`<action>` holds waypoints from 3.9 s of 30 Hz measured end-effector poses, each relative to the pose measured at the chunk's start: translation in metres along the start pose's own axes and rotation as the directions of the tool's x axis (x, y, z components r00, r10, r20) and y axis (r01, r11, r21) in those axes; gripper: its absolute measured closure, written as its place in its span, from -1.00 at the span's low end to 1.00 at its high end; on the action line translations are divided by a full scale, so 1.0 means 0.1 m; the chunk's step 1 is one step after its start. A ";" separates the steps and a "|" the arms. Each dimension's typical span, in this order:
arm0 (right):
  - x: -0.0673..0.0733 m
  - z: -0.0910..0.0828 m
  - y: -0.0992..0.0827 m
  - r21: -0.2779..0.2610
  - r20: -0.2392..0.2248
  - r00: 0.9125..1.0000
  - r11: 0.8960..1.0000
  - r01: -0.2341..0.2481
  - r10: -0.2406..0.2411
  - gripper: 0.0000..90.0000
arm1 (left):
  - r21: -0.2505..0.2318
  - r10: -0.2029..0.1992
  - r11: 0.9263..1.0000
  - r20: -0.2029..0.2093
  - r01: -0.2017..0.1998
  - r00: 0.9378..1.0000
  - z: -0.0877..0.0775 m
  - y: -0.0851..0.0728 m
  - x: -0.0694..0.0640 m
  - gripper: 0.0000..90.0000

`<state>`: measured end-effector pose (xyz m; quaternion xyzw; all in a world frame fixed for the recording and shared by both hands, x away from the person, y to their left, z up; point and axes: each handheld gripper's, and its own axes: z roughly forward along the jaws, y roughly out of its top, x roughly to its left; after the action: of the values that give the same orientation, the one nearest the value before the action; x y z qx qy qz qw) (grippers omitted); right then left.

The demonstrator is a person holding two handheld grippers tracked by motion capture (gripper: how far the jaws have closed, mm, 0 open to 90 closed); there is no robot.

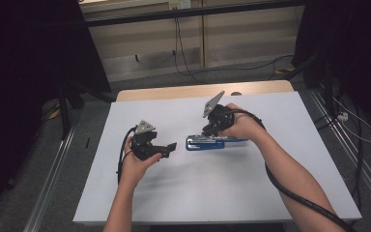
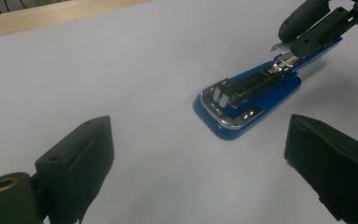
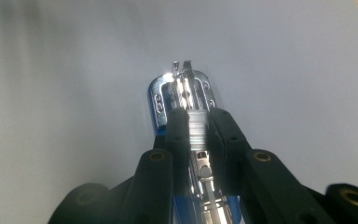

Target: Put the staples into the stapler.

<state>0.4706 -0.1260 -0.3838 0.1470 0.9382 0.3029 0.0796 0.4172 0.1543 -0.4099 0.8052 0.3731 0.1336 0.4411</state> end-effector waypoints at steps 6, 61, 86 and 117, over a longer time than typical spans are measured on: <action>-0.02 0.02 0.03 -0.005 -0.005 1.000 1.000 0.006 -0.006 0.76 | -0.002 0.000 1.000 -0.003 0.000 1.000 0.00 0.00 0.01 -0.81; -0.10 0.21 0.10 0.010 -0.049 0.998 0.999 0.050 -0.049 0.76 | -0.001 -0.008 1.000 -0.013 0.008 1.000 -0.03 -0.02 0.03 -0.81; -0.11 0.32 0.13 0.009 -0.079 0.993 0.996 0.086 -0.085 0.76 | 0.001 -0.009 1.000 -0.014 0.009 1.000 -0.02 -0.02 0.02 -0.81; -0.13 0.42 0.17 0.022 -0.105 0.988 0.993 0.117 -0.114 0.76 | 0.006 -0.010 1.000 -0.009 0.011 1.000 0.00 -0.04 0.03 -0.81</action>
<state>0.4964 -0.0938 -0.4063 0.0775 0.9522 0.2920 0.0460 0.4177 0.1580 -0.4130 0.8040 0.3797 0.1337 0.4377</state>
